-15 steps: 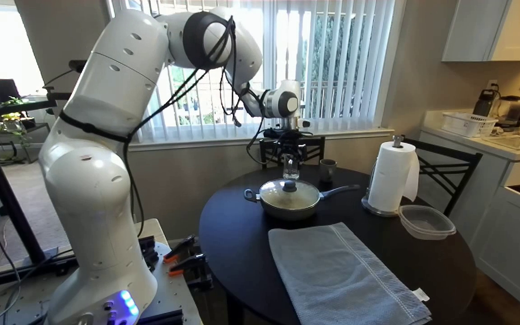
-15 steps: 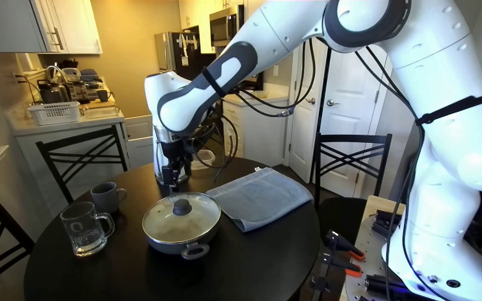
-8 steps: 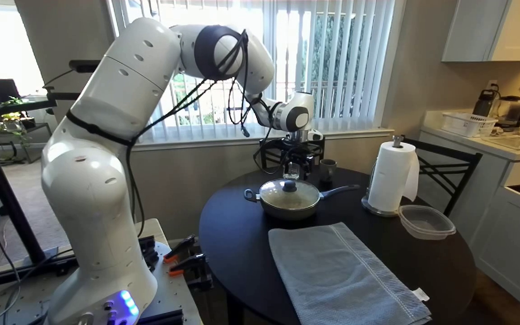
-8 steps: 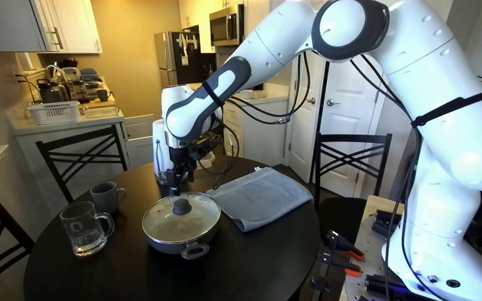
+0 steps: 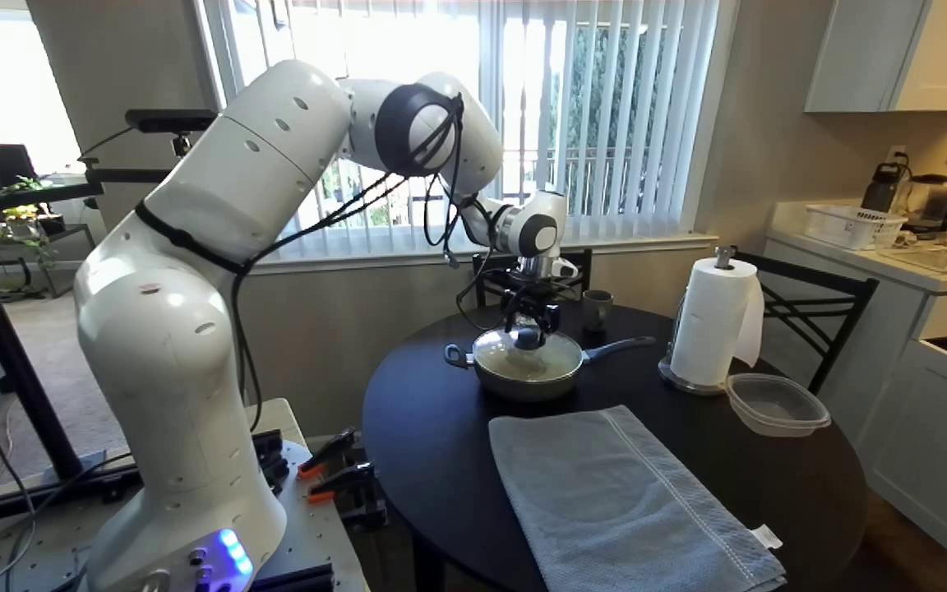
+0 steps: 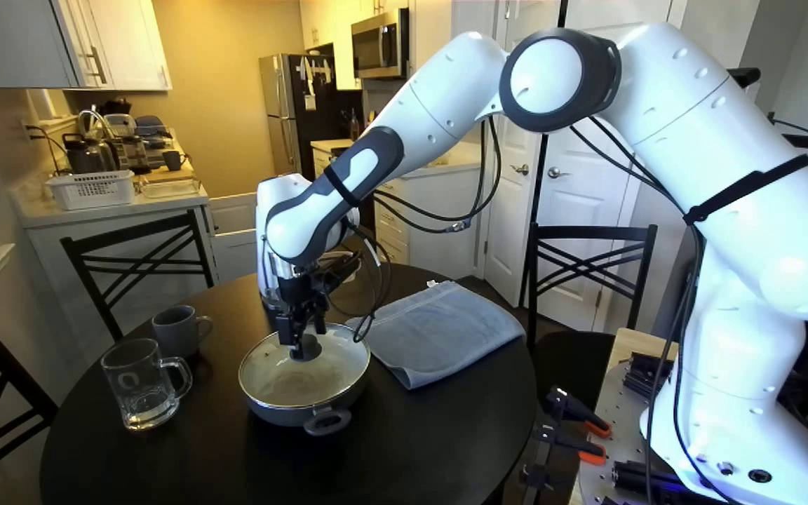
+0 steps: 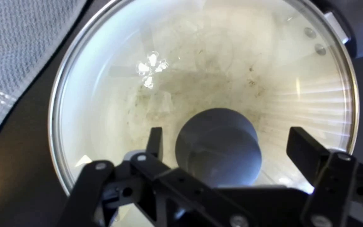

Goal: Pick up the clear pan lid and put it on the blue towel

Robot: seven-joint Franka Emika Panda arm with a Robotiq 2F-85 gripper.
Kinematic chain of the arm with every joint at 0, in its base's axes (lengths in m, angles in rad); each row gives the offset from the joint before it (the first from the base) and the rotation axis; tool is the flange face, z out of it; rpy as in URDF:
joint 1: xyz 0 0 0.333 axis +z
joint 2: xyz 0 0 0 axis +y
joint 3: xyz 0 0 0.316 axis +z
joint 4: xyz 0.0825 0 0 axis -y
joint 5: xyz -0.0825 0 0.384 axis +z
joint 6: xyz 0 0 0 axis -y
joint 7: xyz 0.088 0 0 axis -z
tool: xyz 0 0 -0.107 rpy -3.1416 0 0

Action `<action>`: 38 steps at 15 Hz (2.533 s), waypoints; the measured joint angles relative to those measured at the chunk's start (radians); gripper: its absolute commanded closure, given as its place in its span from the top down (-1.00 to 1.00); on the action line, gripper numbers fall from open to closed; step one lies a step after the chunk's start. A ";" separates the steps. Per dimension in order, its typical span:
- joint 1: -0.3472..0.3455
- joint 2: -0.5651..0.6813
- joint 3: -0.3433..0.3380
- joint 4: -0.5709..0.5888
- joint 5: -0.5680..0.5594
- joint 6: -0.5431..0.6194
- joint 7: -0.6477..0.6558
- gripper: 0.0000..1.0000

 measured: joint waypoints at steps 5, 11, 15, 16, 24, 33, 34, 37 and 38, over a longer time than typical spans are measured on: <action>0.017 0.059 0.000 0.081 0.000 -0.031 0.000 1.00; 0.030 0.091 -0.005 0.140 0.000 -0.063 0.000 1.00; 0.033 0.094 -0.019 0.152 0.000 -0.081 0.008 1.00; 0.033 0.094 -0.021 0.152 0.000 -0.081 0.009 0.50; 0.035 0.093 -0.030 0.164 0.000 -0.088 0.016 -0.20; 0.051 0.086 -0.044 0.174 -0.001 -0.093 0.065 -0.34; 0.051 0.085 -0.044 0.174 -0.001 -0.092 0.075 -0.34; 0.052 0.075 -0.045 0.167 -0.001 -0.088 0.106 -0.34; 0.052 0.067 -0.046 0.163 -0.001 -0.087 0.116 -0.34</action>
